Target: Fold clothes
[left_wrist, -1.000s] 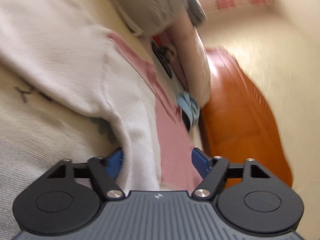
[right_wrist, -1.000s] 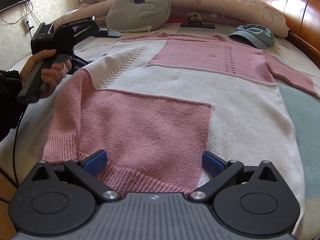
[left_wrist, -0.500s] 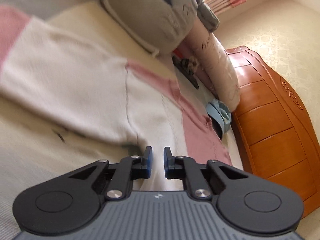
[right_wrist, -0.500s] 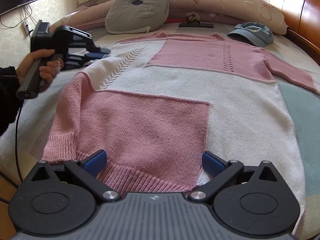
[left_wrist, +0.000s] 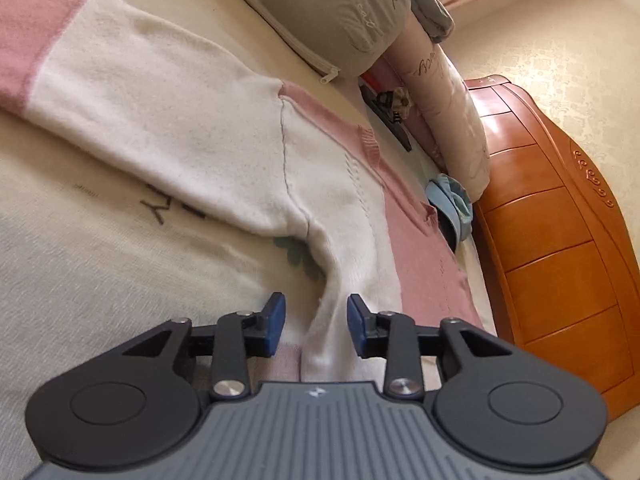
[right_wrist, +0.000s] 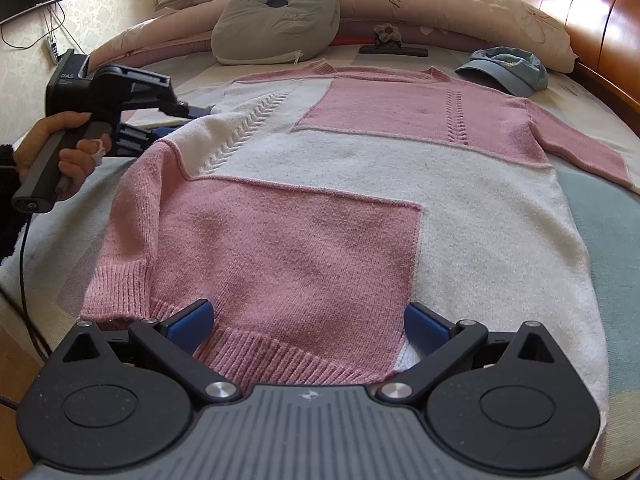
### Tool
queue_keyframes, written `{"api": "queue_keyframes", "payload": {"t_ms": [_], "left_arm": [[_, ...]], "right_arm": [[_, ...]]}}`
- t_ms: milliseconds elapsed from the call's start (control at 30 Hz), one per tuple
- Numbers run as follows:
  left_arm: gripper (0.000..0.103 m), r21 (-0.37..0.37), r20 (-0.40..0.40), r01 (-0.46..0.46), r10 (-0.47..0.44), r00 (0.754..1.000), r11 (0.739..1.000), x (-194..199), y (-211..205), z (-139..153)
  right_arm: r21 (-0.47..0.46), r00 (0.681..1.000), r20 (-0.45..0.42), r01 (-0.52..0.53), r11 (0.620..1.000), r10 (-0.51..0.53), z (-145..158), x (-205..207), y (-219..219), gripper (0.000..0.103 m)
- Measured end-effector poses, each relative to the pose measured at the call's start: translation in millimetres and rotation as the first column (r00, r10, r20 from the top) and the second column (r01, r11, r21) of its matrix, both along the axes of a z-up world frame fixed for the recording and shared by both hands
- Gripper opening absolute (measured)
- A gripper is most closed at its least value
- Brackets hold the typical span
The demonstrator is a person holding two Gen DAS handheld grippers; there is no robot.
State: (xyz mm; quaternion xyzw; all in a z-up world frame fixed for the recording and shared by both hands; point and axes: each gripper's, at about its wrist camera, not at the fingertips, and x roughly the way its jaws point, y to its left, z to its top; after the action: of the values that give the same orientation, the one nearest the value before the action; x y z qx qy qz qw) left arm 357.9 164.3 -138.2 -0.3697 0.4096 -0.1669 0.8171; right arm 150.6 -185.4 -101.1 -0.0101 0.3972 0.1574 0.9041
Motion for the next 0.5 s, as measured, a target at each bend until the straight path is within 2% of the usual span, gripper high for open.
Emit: {"api": "queue_keyframes", "payload": {"t_ms": [100, 233, 467, 500], "left_arm": [[0.028, 0.028, 0.009, -0.009, 0.009, 1.0, 1.0, 5.4, -4.9, 0.9], [0.028, 0.078, 0.024, 0.008, -0.009, 1.0, 0.997, 5.5, -15.2, 5.1], [0.027, 0.116, 0.032, 0.065, -0.069, 0.997, 0.991, 1.0, -26.0, 9.8], [0.023, 0.112, 0.033, 0.06, -0.064, 0.997, 0.992, 0.7, -25.2, 8.9]], "right_arm": [[0.001, 1.0, -0.001, 0.002, 1.0, -0.002, -0.1, -0.3, -0.3, 0.103], [-0.013, 1.0, 0.001, -0.001, 1.0, 0.001, -0.5, -0.4, 1.8, 0.103], [-0.004, 1.0, 0.007, 0.004, 1.0, -0.004, -0.8, -2.2, 1.6, 0.103], [-0.004, 1.0, 0.006, 0.004, 1.0, -0.004, -0.5, -2.0, 1.8, 0.103]]}}
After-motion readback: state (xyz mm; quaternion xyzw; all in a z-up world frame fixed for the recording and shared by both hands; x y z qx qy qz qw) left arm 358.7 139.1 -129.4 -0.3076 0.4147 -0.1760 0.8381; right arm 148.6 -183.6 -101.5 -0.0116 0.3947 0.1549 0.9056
